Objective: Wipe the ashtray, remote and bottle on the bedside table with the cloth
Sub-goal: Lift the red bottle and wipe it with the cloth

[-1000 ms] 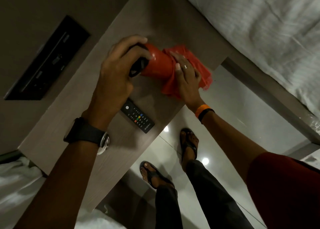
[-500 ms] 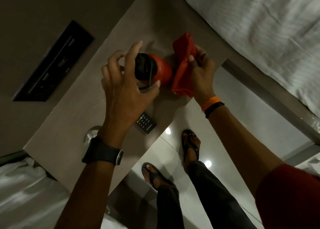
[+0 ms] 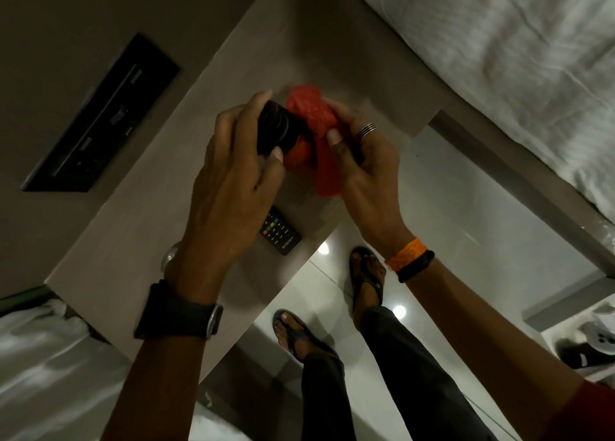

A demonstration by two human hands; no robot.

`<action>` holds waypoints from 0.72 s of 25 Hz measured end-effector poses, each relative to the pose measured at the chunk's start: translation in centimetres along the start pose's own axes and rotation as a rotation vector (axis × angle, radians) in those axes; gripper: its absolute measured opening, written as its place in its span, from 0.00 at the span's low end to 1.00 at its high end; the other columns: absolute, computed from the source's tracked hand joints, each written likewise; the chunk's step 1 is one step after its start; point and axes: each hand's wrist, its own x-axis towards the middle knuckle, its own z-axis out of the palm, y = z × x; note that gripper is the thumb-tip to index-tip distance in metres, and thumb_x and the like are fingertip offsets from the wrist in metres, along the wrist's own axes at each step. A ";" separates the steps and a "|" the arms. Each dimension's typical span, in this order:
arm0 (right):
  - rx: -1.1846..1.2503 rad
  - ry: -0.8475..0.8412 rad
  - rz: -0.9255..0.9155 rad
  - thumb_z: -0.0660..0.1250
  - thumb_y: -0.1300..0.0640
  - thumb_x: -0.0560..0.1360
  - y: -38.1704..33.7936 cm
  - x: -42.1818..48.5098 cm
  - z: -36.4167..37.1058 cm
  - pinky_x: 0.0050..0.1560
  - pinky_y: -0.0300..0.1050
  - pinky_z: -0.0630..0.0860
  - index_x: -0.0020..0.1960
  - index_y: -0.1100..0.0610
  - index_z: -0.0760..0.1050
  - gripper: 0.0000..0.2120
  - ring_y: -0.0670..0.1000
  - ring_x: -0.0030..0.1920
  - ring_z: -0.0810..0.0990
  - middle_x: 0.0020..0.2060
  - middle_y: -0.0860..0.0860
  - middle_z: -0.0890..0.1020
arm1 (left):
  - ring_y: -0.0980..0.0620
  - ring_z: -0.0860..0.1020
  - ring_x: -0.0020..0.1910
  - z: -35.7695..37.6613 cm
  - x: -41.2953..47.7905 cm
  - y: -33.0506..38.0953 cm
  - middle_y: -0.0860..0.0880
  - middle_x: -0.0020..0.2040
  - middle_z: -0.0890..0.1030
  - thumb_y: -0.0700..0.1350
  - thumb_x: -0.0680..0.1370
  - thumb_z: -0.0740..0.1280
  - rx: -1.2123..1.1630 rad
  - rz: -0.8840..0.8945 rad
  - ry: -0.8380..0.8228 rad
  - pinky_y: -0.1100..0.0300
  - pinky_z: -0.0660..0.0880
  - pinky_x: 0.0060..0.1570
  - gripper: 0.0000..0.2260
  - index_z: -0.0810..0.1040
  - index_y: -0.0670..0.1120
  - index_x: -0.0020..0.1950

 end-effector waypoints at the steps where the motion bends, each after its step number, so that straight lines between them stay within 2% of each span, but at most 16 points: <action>1: -0.007 -0.014 -0.025 0.59 0.58 0.83 0.0 -0.2 0.3 0.65 0.63 0.76 0.70 0.58 0.73 0.17 0.57 0.64 0.77 0.65 0.57 0.78 | 0.46 0.71 0.69 0.2 -0.1 0.2 0.44 0.72 0.66 0.52 0.81 0.64 0.016 -0.022 0.017 0.61 0.76 0.55 0.26 0.61 0.48 0.77; 3: 0.015 -0.084 -0.059 0.56 0.51 0.83 0.4 -0.5 1.3 0.67 0.62 0.75 0.72 0.50 0.71 0.18 0.55 0.66 0.76 0.66 0.49 0.77 | 0.41 0.69 0.68 0.6 0.1 0.4 0.41 0.70 0.70 0.53 0.79 0.68 0.022 -0.061 0.064 0.60 0.72 0.56 0.26 0.66 0.43 0.73; 5: 0.038 -0.177 0.050 0.53 0.50 0.85 2.0 0.1 1.9 0.72 0.64 0.70 0.72 0.49 0.69 0.18 0.56 0.70 0.74 0.68 0.48 0.74 | 0.38 0.68 0.67 0.8 0.1 -0.2 0.40 0.68 0.73 0.51 0.78 0.70 0.047 -0.063 0.081 0.50 0.73 0.60 0.25 0.70 0.41 0.70; 7: -0.101 -0.208 0.259 0.51 0.53 0.86 3.8 1.5 1.7 0.76 0.64 0.63 0.73 0.56 0.68 0.18 0.60 0.72 0.71 0.70 0.57 0.73 | 0.37 0.68 0.67 0.6 -0.4 -1.1 0.40 0.68 0.74 0.47 0.77 0.71 0.042 -0.025 0.076 0.37 0.72 0.64 0.23 0.72 0.40 0.69; 8: -0.167 -0.226 0.344 0.50 0.55 0.86 4.6 2.4 1.2 0.77 0.64 0.62 0.72 0.61 0.68 0.19 0.62 0.72 0.71 0.71 0.61 0.73 | 0.37 0.68 0.68 0.4 -0.6 -1.6 0.39 0.68 0.74 0.48 0.77 0.70 0.027 -0.005 0.068 0.34 0.71 0.64 0.23 0.72 0.41 0.69; 9: -0.200 -0.246 0.395 0.50 0.55 0.86 5.1 3.1 0.7 0.76 0.64 0.64 0.69 0.65 0.70 0.19 0.63 0.70 0.72 0.68 0.64 0.74 | 0.36 0.69 0.68 0.3 -0.9 -1.9 0.39 0.69 0.73 0.50 0.77 0.69 0.010 0.008 0.056 0.33 0.71 0.64 0.23 0.72 0.43 0.68; 11: -0.154 -0.249 0.399 0.53 0.54 0.86 4.1 3.7 0.8 0.72 0.62 0.69 0.63 0.63 0.74 0.17 0.60 0.64 0.77 0.62 0.60 0.79 | 0.36 0.68 0.68 0.2 -1.2 -2.3 0.40 0.69 0.73 0.52 0.76 0.65 0.011 0.034 0.041 0.34 0.71 0.64 0.21 0.68 0.51 0.67; 13: -0.042 -0.216 0.321 0.56 0.49 0.84 1.6 3.1 2.1 0.65 0.56 0.76 0.58 0.48 0.79 0.13 0.49 0.58 0.81 0.55 0.44 0.83 | 0.37 0.69 0.67 0.5 -1.3 -2.1 0.40 0.69 0.73 0.45 0.75 0.67 0.009 0.068 0.051 0.42 0.72 0.67 0.20 0.65 0.54 0.64; 14: 0.009 -0.223 0.270 0.56 0.45 0.83 0.6 2.7 2.8 0.61 0.53 0.78 0.54 0.39 0.78 0.12 0.45 0.54 0.83 0.50 0.38 0.83 | 0.37 0.69 0.66 0.8 -1.3 -2.1 0.39 0.69 0.73 0.41 0.75 0.67 -0.009 0.080 0.061 0.54 0.72 0.69 0.21 0.65 0.54 0.64; 15: 0.038 -0.248 0.222 0.56 0.42 0.81 0.2 2.4 3.4 0.59 0.52 0.79 0.52 0.34 0.77 0.11 0.44 0.52 0.83 0.48 0.37 0.83 | 0.39 0.68 0.65 1.2 -1.2 -2.3 0.36 0.68 0.72 0.37 0.74 0.66 -0.022 0.093 0.074 0.69 0.69 0.67 0.22 0.66 0.53 0.64; 16: 0.061 -0.268 0.196 0.56 0.41 0.80 0.2 2.1 3.7 0.59 0.52 0.80 0.52 0.32 0.76 0.10 0.46 0.52 0.83 0.48 0.38 0.83 | 0.41 0.67 0.64 1.5 -1.2 -2.4 0.34 0.68 0.71 0.36 0.74 0.65 -0.034 0.112 0.085 0.79 0.66 0.62 0.22 0.66 0.52 0.64; 18: 0.026 -0.289 0.203 0.54 0.42 0.82 1.1 2.9 3.2 0.63 0.52 0.78 0.56 0.35 0.76 0.12 0.47 0.57 0.82 0.55 0.40 0.82 | 0.44 0.64 0.66 1.6 -1.5 -2.5 0.34 0.69 0.70 0.37 0.74 0.62 -0.083 0.115 0.109 0.84 0.65 0.59 0.20 0.67 0.51 0.65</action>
